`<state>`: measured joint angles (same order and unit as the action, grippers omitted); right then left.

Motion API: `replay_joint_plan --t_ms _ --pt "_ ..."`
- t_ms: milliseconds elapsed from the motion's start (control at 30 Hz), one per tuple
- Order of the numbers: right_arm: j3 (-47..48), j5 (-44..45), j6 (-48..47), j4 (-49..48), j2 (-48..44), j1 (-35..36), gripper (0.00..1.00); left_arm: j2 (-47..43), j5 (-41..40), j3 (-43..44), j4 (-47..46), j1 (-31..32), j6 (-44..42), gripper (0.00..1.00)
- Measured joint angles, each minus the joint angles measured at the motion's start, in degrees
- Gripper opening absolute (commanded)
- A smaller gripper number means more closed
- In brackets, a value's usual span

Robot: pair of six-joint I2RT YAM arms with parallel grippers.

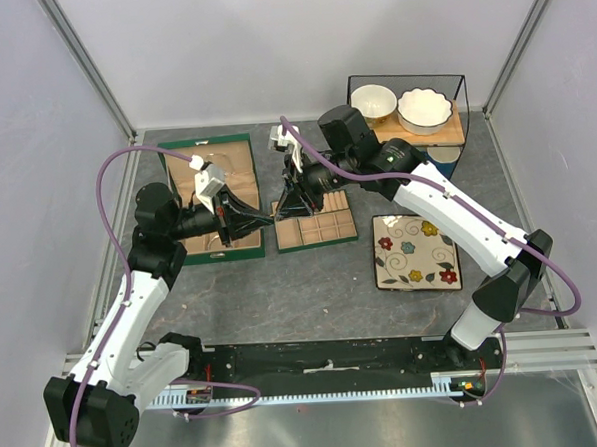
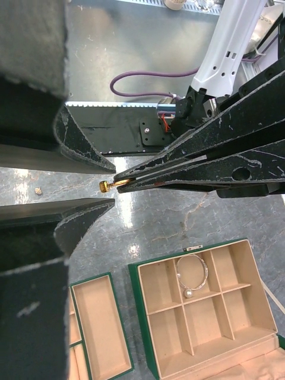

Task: Organize the mixed jewelry

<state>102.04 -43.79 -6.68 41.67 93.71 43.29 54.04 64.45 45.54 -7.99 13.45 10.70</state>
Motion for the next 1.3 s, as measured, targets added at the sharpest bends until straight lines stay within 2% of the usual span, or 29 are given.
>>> replay_joint_plan --t_ms 633,1200,1267,1300 --pt "0.02 -0.15 0.0 0.0 0.11 0.11 0.25 -0.11 0.24 -0.2 -1.9 -0.26 0.92 0.02" --pt "0.31 -0.28 0.0 0.15 0.74 0.26 0.03 -0.11 0.68 -1.11 -2.67 -0.85 2.4 0.02" --pt "0.33 -0.22 0.0 0.2 0.76 0.37 0.01 -0.13 0.83 -1.31 -3.04 -0.92 2.82 0.04" --pt "0.33 -0.2 0.0 0.22 0.76 0.39 0.0 -0.2 0.87 -1.49 -3.37 -0.94 3.08 0.14"
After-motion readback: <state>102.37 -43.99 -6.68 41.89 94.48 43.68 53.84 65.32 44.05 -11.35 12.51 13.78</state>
